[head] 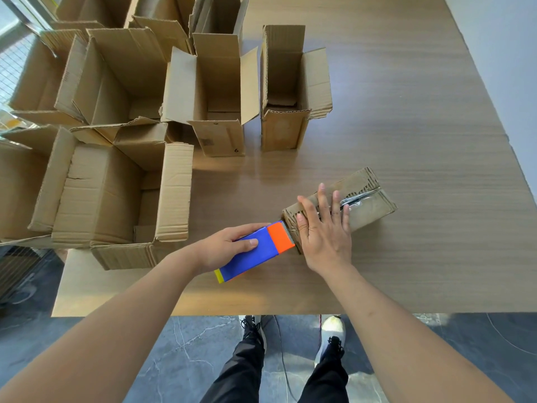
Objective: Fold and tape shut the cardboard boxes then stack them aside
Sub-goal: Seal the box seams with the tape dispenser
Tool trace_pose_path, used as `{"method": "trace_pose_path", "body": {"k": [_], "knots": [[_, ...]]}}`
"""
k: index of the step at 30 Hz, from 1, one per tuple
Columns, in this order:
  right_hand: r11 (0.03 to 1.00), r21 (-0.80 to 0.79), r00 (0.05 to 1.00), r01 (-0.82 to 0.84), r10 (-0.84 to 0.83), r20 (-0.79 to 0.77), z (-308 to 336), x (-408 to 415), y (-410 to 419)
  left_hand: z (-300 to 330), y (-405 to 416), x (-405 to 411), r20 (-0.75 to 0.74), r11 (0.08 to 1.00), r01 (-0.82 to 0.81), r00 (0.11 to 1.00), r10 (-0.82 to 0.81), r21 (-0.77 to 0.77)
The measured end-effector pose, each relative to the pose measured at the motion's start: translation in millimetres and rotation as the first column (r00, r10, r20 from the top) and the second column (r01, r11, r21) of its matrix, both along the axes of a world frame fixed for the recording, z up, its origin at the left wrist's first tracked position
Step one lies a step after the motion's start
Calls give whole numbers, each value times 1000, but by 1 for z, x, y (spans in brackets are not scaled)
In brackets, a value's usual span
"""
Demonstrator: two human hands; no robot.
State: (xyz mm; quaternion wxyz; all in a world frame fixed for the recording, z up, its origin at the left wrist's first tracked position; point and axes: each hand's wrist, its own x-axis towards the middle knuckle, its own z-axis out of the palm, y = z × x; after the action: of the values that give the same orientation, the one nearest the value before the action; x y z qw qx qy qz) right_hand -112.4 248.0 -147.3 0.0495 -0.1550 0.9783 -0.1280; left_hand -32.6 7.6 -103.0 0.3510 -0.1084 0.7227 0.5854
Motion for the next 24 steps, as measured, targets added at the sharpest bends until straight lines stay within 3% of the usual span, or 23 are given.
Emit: {"method": "trace_pose_path", "body": {"k": [4, 7, 11, 15, 19, 24], "knots": [[999, 42, 998, -21, 18, 67, 4, -4, -1, 4, -4, -2, 63, 999, -20, 998, 23, -46], [999, 33, 996, -18, 15, 84, 5, -4, 0, 15, 5, -11, 21, 979, 75, 997, -72, -189], [998, 41, 989, -57, 50, 138, 11, -5, 3, 26, 22, -31, 22, 866, 211, 974, -225, -454], [992, 75, 980, -102, 87, 180, 14, -6, 6, 21, 20, -31, 182, 695, 384, 920, -348, -608], [993, 77, 985, -86, 73, 159, 12, -5, 4, 31, 23, -43, 50, 747, 276, 949, -310, -605], [977, 83, 968, -195, 179, 175, 18, -15, 21, 43, 13, -45, 141, 683, 349, 929, -342, -641]]}}
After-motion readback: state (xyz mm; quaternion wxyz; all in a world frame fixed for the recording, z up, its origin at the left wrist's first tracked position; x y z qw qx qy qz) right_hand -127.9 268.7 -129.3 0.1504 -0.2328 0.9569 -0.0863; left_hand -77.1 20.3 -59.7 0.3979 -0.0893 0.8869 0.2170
